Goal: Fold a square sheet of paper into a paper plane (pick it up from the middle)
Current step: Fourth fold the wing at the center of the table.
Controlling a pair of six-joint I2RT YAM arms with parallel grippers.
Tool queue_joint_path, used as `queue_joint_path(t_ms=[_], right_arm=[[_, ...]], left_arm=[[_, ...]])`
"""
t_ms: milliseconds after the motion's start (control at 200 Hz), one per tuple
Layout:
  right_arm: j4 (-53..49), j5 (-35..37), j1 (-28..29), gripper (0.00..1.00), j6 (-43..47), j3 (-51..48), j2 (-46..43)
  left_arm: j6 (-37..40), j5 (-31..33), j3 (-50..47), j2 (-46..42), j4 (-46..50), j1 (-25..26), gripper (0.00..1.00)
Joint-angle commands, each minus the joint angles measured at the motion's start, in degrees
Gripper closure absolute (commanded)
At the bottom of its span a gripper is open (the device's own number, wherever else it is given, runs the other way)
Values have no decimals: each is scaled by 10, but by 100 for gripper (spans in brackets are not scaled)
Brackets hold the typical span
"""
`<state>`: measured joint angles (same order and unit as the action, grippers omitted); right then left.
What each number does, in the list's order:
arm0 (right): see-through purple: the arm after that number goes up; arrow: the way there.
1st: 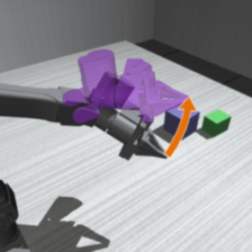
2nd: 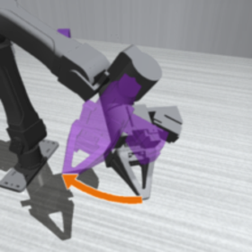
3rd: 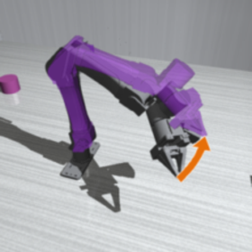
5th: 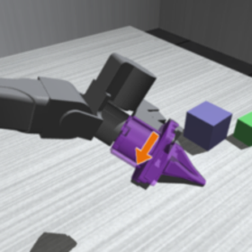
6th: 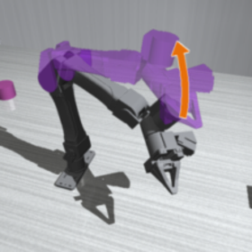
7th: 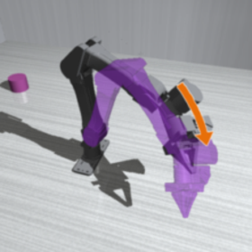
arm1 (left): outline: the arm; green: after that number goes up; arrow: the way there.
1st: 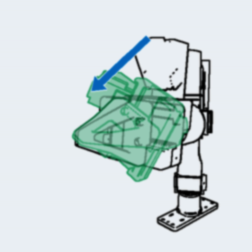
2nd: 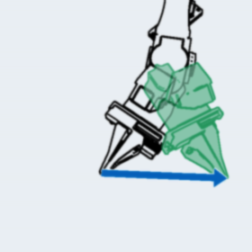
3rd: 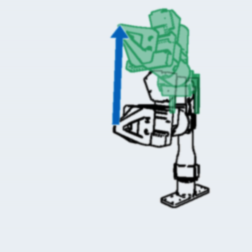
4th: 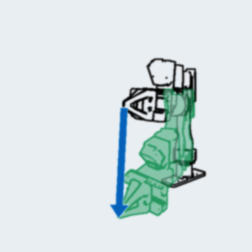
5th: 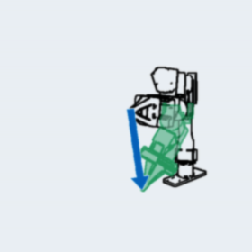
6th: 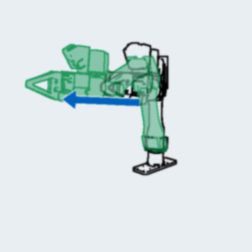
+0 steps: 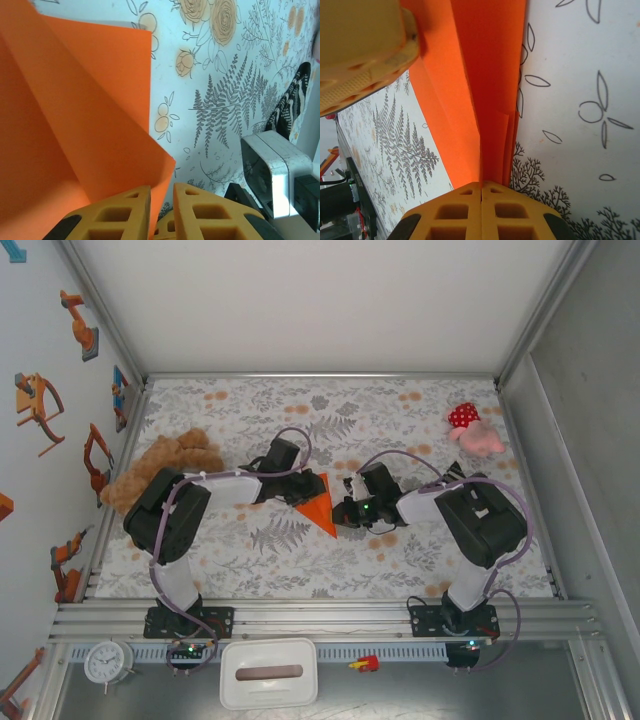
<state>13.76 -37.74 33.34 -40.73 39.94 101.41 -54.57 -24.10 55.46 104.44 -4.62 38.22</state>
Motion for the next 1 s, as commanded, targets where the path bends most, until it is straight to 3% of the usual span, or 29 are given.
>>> queue_joint_path(t_ms=[0,245,997], right_arm=[[-24,17,-3,97,2,8,19],[-29,20,-4,97,2,8,20],[-54,29,-4,97,9,11,26]], left_arm=[[17,-13,-23,-15,-23,-16,79],[16,-69,-32,-2,-90,-10,80],[16,-22,-26,35,-59,-9,85]])
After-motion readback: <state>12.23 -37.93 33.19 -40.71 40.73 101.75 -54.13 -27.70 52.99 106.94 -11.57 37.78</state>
